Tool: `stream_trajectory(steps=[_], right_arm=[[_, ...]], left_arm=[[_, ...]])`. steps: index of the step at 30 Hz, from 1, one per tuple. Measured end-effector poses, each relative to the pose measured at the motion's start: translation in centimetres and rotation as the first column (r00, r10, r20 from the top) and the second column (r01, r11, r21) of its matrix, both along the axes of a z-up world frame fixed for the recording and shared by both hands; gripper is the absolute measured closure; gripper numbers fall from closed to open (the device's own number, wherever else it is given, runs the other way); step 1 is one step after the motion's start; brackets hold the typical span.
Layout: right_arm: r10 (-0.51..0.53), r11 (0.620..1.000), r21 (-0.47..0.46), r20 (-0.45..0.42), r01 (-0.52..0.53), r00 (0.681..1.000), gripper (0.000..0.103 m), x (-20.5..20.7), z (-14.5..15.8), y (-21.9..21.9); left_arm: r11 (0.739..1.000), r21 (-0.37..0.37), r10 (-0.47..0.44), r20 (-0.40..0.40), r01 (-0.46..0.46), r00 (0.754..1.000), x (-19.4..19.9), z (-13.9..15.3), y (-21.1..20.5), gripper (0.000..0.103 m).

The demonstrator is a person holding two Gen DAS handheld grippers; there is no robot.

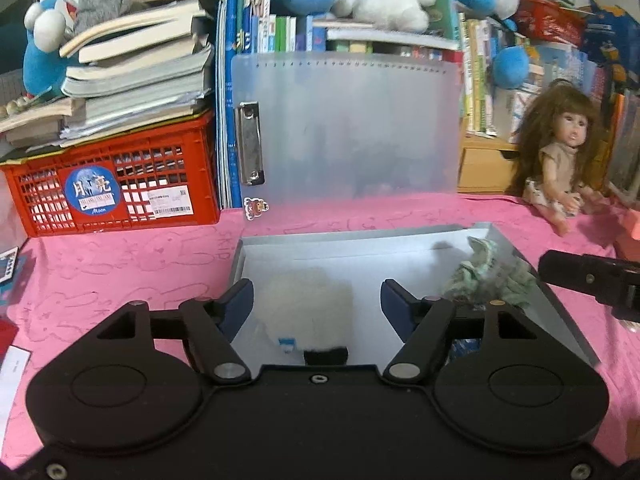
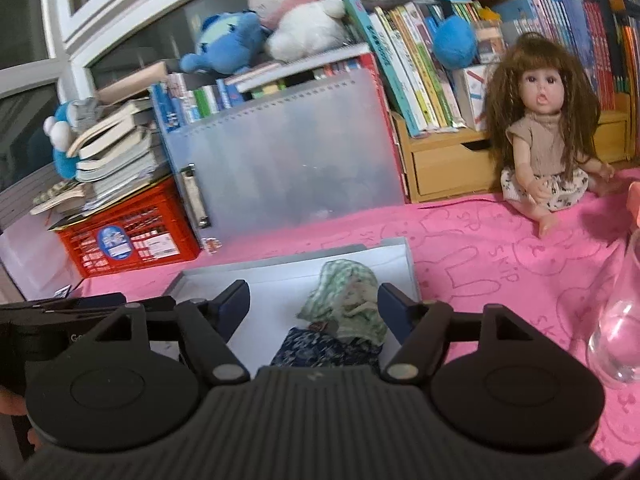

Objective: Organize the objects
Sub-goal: 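Carry both items into the white box and open both grippers to release, then grasp the red knitted ball with the left gripper while the right grasps the purple fluffy ball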

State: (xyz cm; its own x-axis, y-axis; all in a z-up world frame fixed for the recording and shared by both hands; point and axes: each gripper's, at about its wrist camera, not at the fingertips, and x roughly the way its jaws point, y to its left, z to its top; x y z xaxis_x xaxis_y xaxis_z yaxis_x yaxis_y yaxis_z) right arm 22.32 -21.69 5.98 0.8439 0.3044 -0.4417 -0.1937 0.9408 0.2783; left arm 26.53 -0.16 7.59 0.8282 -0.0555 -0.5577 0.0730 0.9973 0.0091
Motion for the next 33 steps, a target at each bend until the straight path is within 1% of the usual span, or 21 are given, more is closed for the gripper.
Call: stream_trajectory(steps=[5, 14, 17, 21, 27, 30, 33], right_arm=[[0.023, 1.000, -0.009, 0.010, -0.023, 1.000, 0.020, -2.4, 0.3, 0.3], [0.069, 0.997, -0.037, 0.011, -0.069, 0.998, 0.018, -6.9, -0.7, 1.4], [0.097, 0.993, -0.066, 0.010, -0.096, 0.995, 0.018, -8.6, -1.3, 2.4], [0.131, 0.987, -0.094, 0.007, -0.130, 0.991, 0.017, -10.5, -2.0, 3.8], [0.178, 0.972, -0.155, -0.001, -0.176, 0.984, 0.016, -12.9, -3.2, 5.5], [0.197, 0.963, -0.185, -0.010, -0.195, 0.980, 0.016, -13.9, -3.7, 6.4], [0.208, 0.957, -0.202, -0.015, -0.207, 0.978, 0.016, -14.5, -4.2, 6.9]], left_arm=[[1.000, 0.012, -0.007, 0.009, 0.007, 1.000, -3.1, 0.5, 0.3, 0.033], [1.000, -0.028, -0.012, 0.047, 0.013, 0.999, -9.5, 0.2, 2.0, 0.032], [0.999, -0.037, -0.010, 0.058, 0.012, 0.998, -11.3, 0.0, 2.7, 0.031], [1.000, -0.020, 0.002, 0.069, -0.001, 0.998, -13.6, -0.6, 3.7, 0.030], [0.999, 0.045, 0.019, 0.115, -0.024, 0.993, -17.0, -1.7, 4.9, 0.029], [0.998, 0.044, 0.035, 0.132, -0.042, 0.991, -18.4, -2.3, 5.5, 0.024], [0.998, 0.006, 0.064, 0.155, -0.065, 0.986, -19.8, -3.0, 6.3, 0.019]])
